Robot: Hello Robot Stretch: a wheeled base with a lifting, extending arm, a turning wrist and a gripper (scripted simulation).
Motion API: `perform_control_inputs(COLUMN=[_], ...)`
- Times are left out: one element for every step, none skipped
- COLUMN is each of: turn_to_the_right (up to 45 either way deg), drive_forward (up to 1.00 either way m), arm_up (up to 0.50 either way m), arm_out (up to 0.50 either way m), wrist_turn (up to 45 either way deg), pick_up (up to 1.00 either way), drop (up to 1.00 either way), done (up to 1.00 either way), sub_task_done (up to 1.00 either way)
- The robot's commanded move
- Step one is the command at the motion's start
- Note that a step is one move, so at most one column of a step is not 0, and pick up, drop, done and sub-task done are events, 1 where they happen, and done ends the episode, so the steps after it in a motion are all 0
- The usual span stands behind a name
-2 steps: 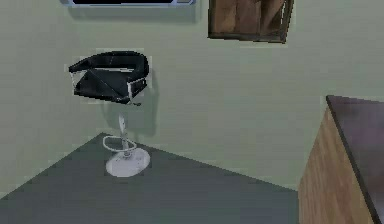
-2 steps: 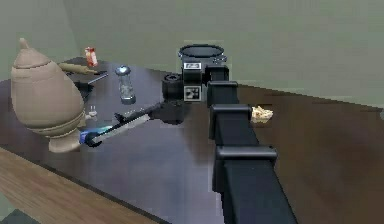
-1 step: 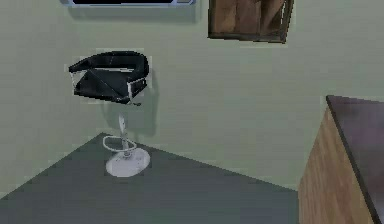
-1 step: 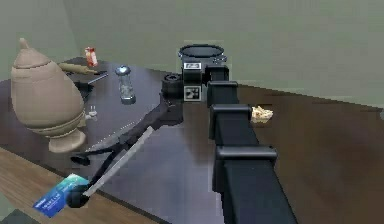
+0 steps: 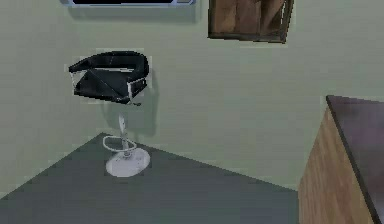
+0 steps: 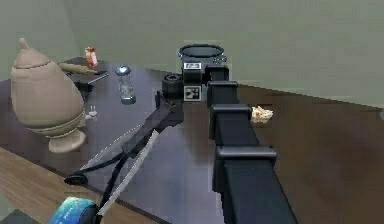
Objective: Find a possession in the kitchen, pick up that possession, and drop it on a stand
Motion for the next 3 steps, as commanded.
perform_control_inputs(turn_to_the_right=[0.0,-45.0,-45.0], drive_forward=[0.0,0.0,0.0], arm_up=[0.0,0.0,0.0], arm_out=[-0.24,0.0,0.0], wrist_turn=[0.0,0.0,0.0], pick_up=[0.0,0.0,0.0], drop=[0.0,0.0,0.0], done=[0.0,0.0,0.0], sub_task_done=[0.0,0.0,0.0])
